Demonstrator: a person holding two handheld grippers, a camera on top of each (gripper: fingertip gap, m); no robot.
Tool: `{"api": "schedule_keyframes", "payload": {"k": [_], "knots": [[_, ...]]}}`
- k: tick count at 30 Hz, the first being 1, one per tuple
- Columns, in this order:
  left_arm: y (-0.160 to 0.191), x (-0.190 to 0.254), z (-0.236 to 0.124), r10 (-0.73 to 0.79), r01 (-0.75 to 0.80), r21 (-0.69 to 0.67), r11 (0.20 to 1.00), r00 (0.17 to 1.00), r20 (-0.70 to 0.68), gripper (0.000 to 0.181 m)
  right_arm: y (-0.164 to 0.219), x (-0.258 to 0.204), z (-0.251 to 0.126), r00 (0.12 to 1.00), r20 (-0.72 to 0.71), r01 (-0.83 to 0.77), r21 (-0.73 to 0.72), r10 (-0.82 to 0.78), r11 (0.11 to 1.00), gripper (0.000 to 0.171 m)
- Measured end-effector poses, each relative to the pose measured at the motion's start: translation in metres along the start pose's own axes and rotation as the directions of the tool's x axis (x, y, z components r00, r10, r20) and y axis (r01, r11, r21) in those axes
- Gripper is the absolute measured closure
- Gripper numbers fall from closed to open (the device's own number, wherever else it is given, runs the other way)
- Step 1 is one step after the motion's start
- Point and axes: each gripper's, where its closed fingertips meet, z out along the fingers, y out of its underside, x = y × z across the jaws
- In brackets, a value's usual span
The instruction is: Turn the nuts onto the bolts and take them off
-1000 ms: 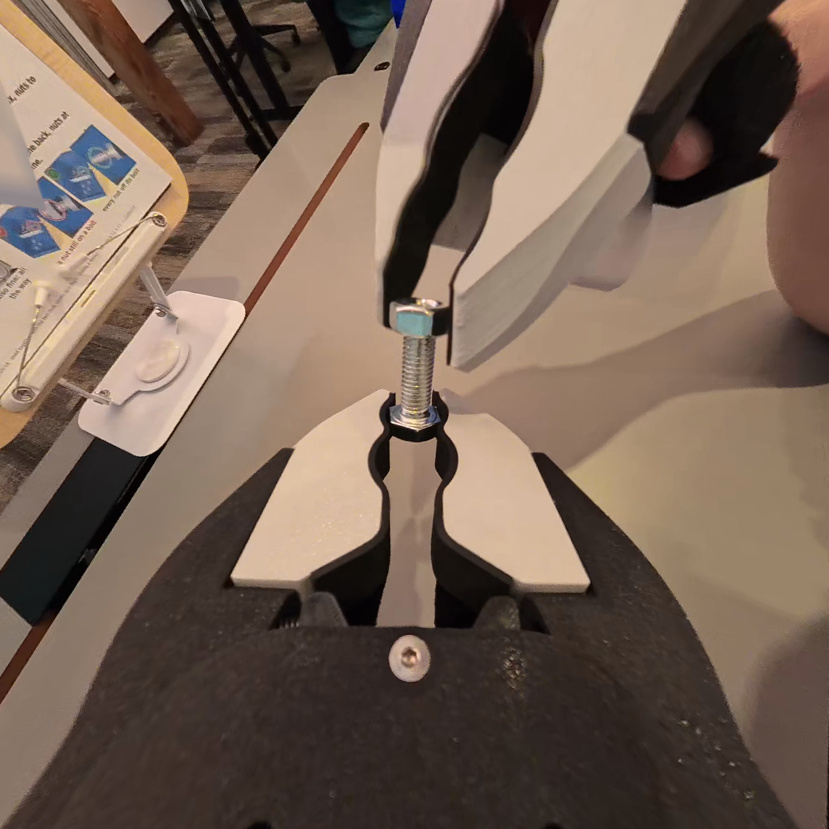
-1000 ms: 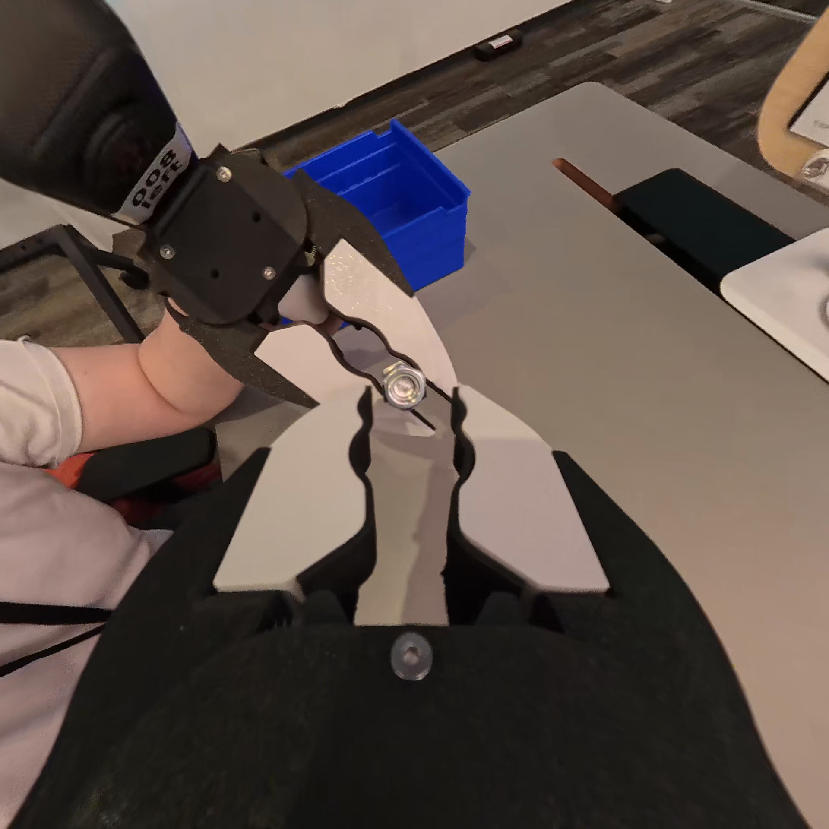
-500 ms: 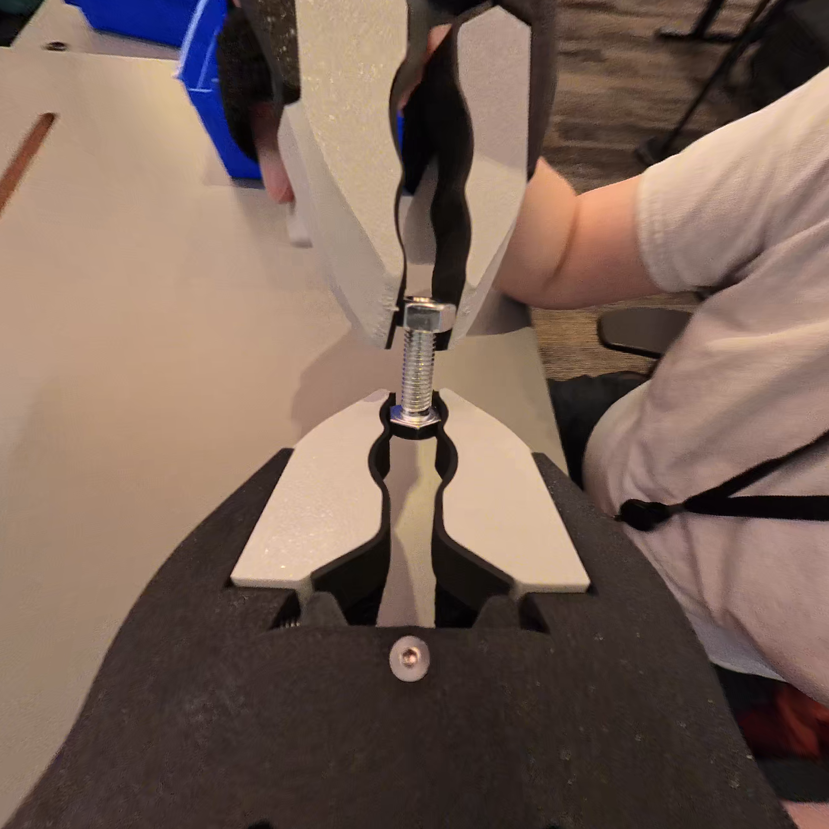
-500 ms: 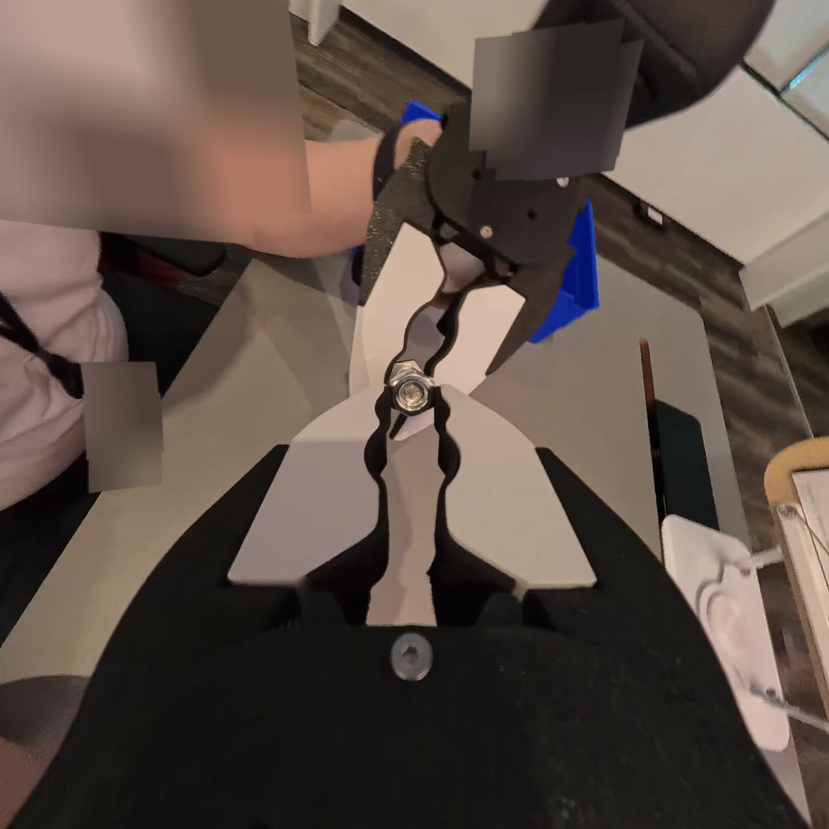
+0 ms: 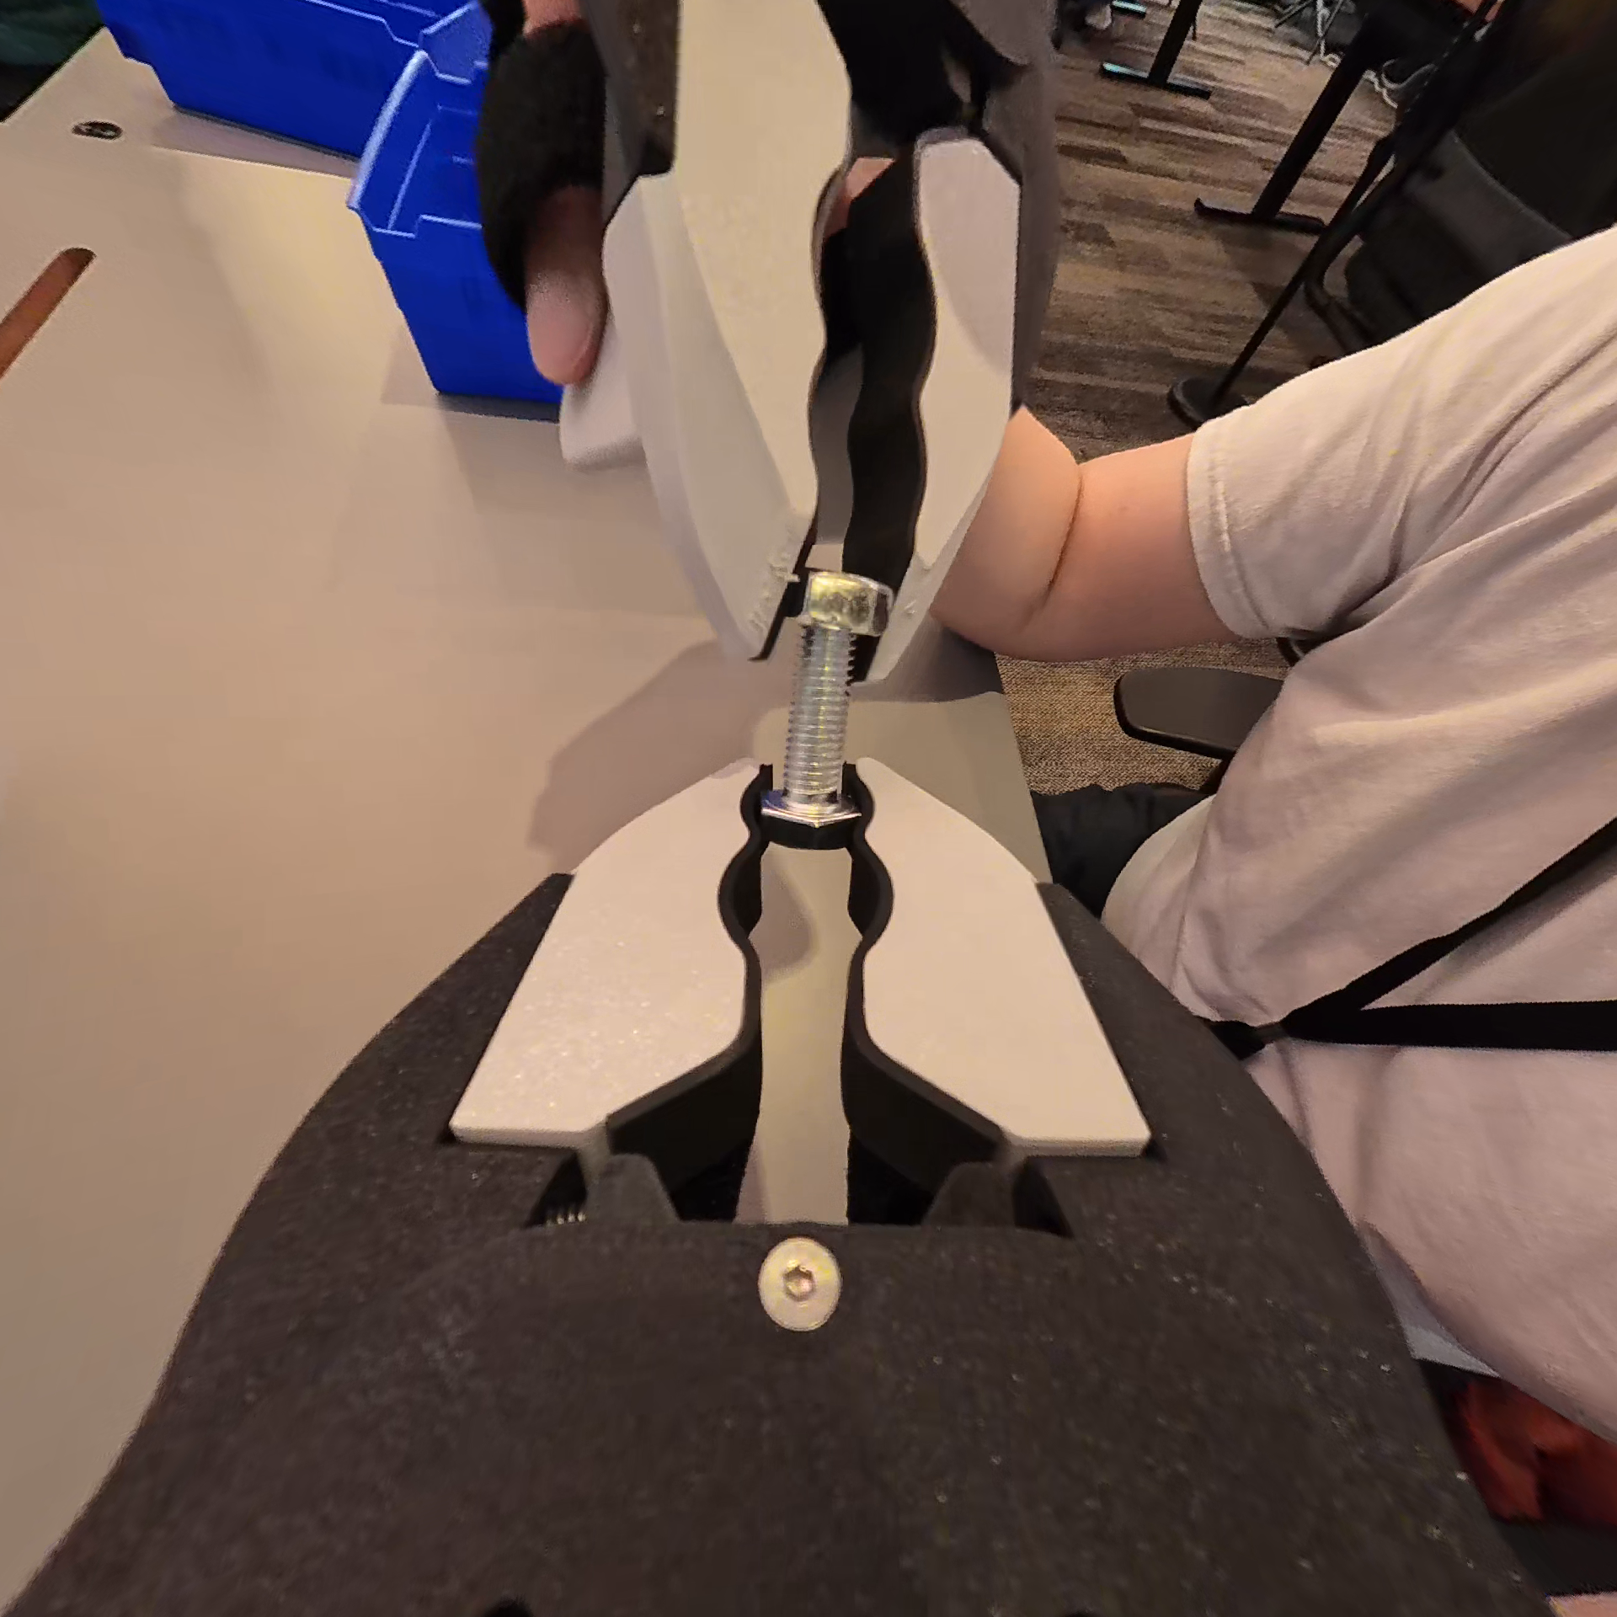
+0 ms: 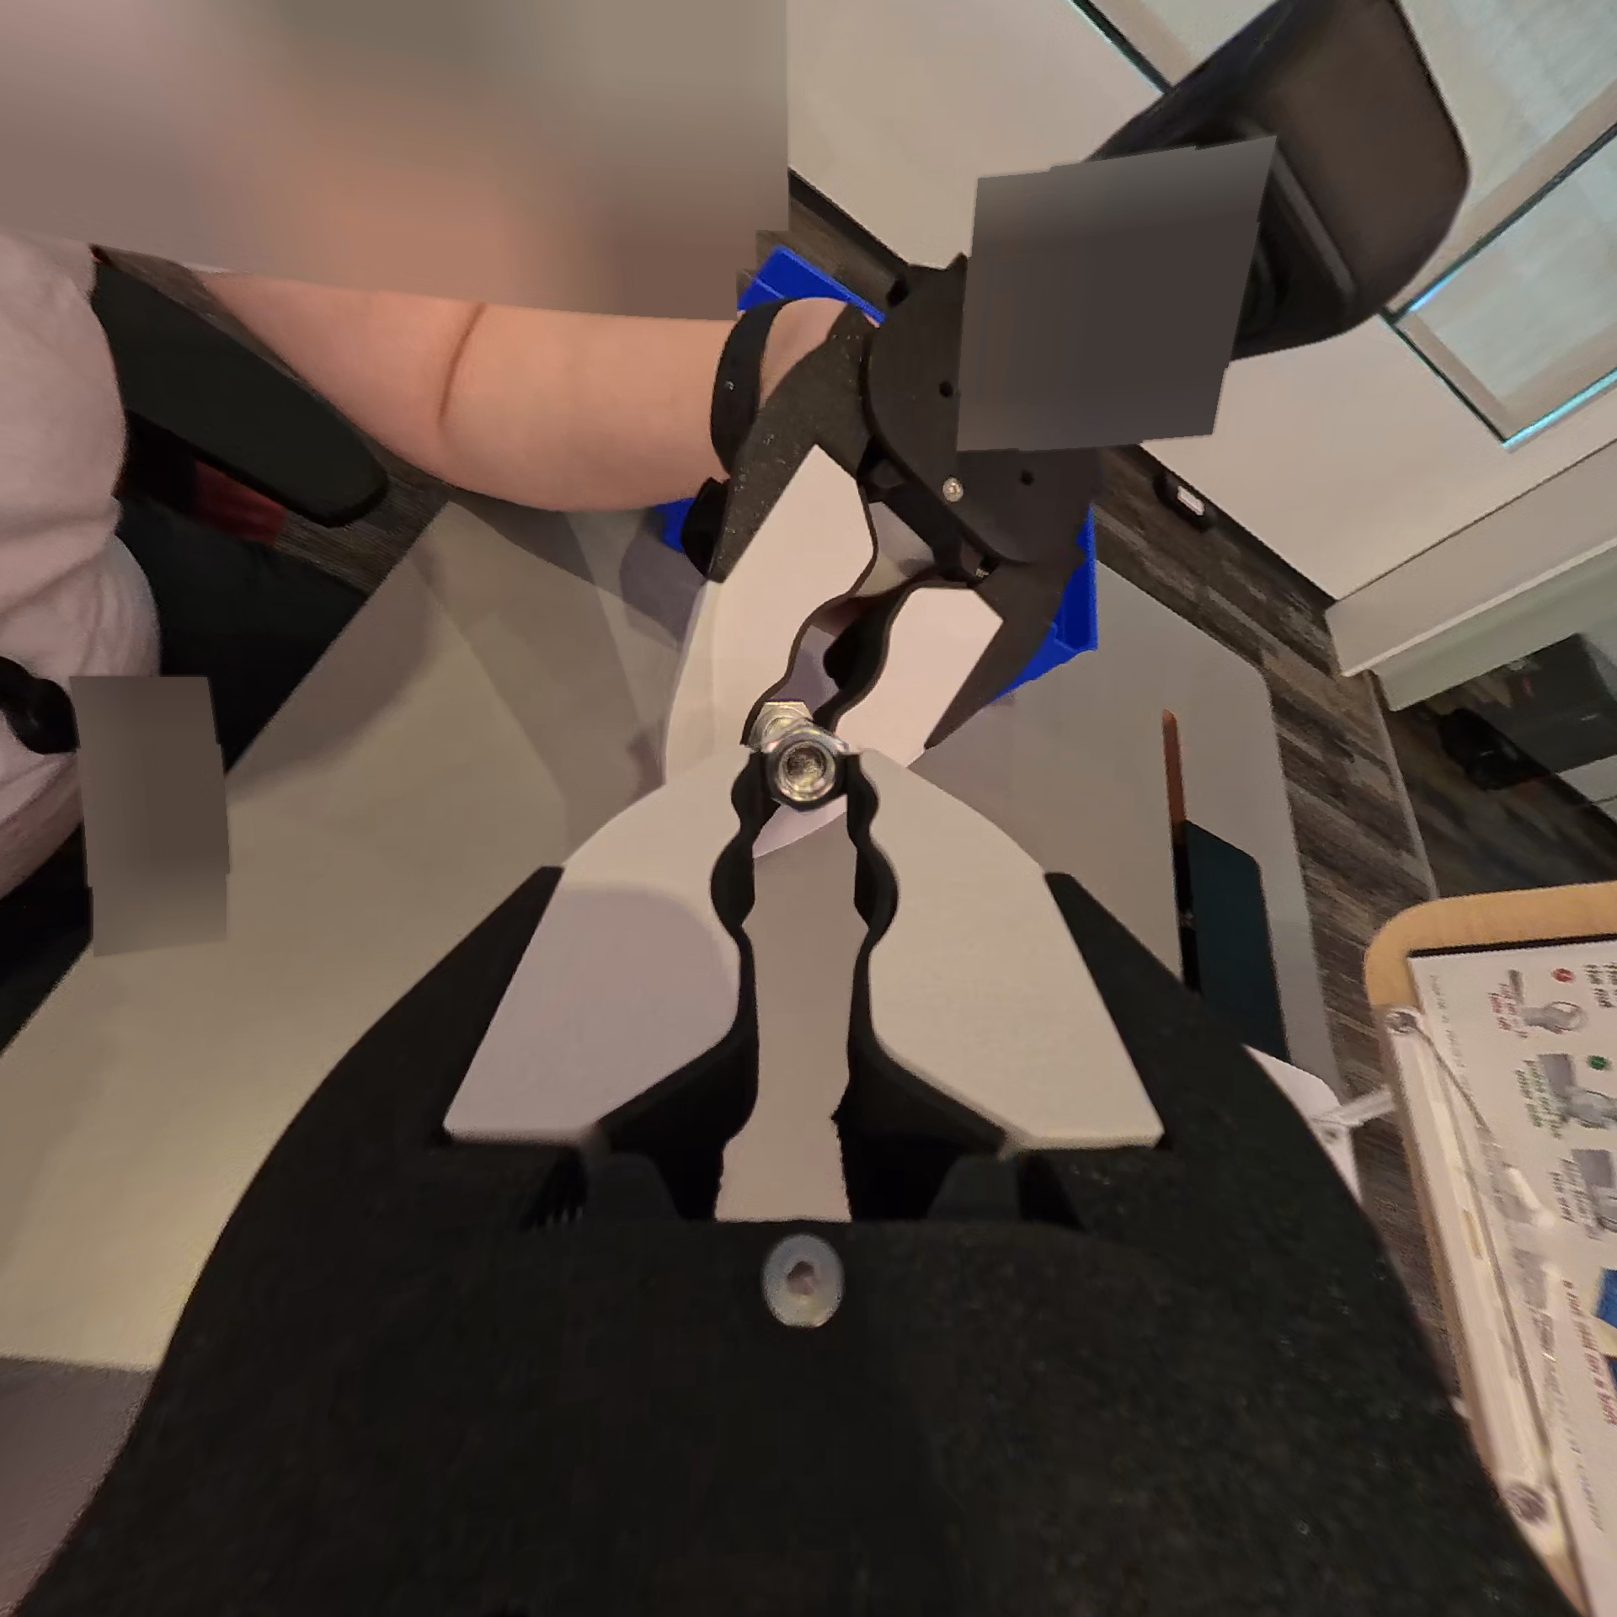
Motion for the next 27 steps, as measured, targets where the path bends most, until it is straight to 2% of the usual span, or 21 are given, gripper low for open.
{"api": "schedule_keyframes", "payload": {"k": [5, 9, 15, 20, 23, 27], "knots": [[-0.002, 0.002, 0.0, 0.002, -0.002, 0.012, 1.0, 1.0, -0.007, 0.166, -0.002, 0.0, -0.002, 0.999, -0.025, 0.031, -0.019, -0.031, 0.999, 0.154], [-0.004, 0.011, -0.001, -0.004, 0.006, 0.028, 1.0, 0.997, -0.075, 0.166, -0.009, -0.002, -0.003, 0.999, -0.017, 0.047, 0.035, -0.046, 0.998, 0.154], [-0.004, -0.004, -0.003, -0.024, 0.024, 0.029, 0.999, 1.0, 0.011, 0.166, -0.001, 0.01, -0.001, 0.998, -0.069, -0.014, -0.01, 0.013, 1.0, 0.154], [-0.001, -0.017, -0.005, -0.039, 0.037, 0.025, 0.999, 0.997, 0.069, 0.166, -0.003, 0.016, -0.006, 0.994, -0.111, 0.016, 0.008, -0.016, 1.0, 0.154], [-0.003, -0.021, -0.008, -0.048, 0.045, 0.041, 0.998, 0.995, 0.091, 0.166, -0.004, 0.023, -0.016, 0.991, -0.131, -0.034, 0.038, 0.039, 0.999, 0.154], [-0.008, -0.036, -0.016, -0.025, 0.012, 0.061, 0.998, 0.977, 0.213, 0.166, 0.019, 0.043, -0.032, 0.956, -0.245, -0.18, -0.043, 0.164, 0.983, 0.154]]}}
